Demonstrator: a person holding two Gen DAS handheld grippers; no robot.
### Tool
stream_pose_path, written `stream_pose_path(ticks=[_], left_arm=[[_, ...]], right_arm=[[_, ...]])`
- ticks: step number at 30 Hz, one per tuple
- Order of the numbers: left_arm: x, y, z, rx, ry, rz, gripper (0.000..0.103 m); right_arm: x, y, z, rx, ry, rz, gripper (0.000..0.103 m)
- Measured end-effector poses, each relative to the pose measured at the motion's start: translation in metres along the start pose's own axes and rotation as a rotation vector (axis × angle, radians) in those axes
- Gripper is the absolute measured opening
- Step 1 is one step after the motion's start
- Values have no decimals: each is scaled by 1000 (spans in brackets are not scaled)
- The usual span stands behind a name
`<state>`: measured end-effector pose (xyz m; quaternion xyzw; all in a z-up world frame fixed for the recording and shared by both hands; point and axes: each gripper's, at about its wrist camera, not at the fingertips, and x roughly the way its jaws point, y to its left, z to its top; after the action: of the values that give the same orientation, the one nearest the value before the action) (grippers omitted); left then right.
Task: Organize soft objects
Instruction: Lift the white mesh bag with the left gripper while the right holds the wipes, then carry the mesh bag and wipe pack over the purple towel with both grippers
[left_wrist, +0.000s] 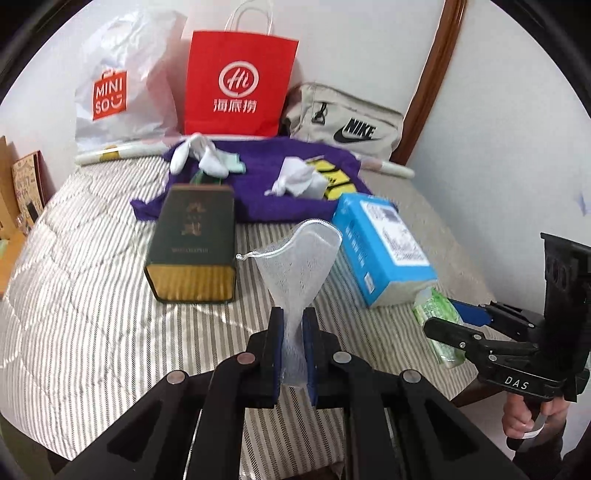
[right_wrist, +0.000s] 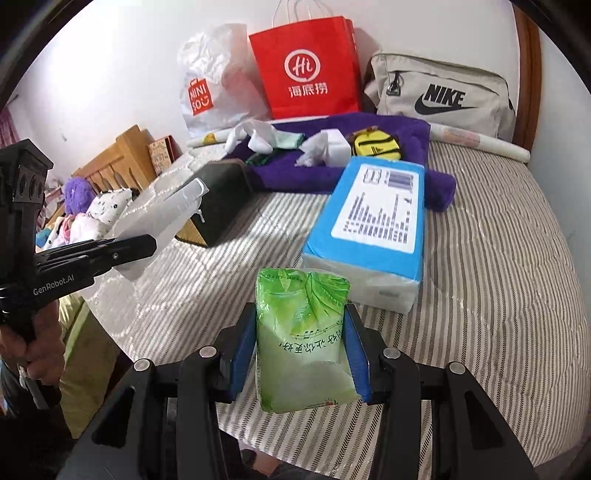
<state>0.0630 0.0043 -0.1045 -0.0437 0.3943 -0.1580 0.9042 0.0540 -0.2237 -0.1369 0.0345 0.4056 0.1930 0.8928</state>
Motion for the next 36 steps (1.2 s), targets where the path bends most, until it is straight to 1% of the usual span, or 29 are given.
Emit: stream_pose_path(ticks=[6, 18, 23, 26, 29, 31, 33, 36], left_arm=[[-12, -2, 19, 15, -38, 6, 10], [-13, 8, 61, -4, -72, 28, 10], [-12, 19, 76, -19, -84, 40, 10], [-8, 25, 86, -28, -71, 47, 10], [-5, 26, 95, 0, -82, 58, 10], [1, 28, 102, -1, -75, 68, 10], [6, 30, 109, -9, -72, 59, 10], [13, 33, 121, -9, -72, 69, 10]], right_arm=[[-13, 4, 20, -20, -48, -4, 45], [-22, 4, 72, -70, -114, -14, 45], [-16, -4, 90, -66, -118, -29, 45], [-9, -12, 107, -60, -100, -36, 45], [-4, -18, 118, -67, -108, -45, 45], [1, -23, 128, -63, -111, -64, 45], [4, -27, 137, -58, -118, -59, 45], [11, -33, 150, -46, -120, -55, 45]])
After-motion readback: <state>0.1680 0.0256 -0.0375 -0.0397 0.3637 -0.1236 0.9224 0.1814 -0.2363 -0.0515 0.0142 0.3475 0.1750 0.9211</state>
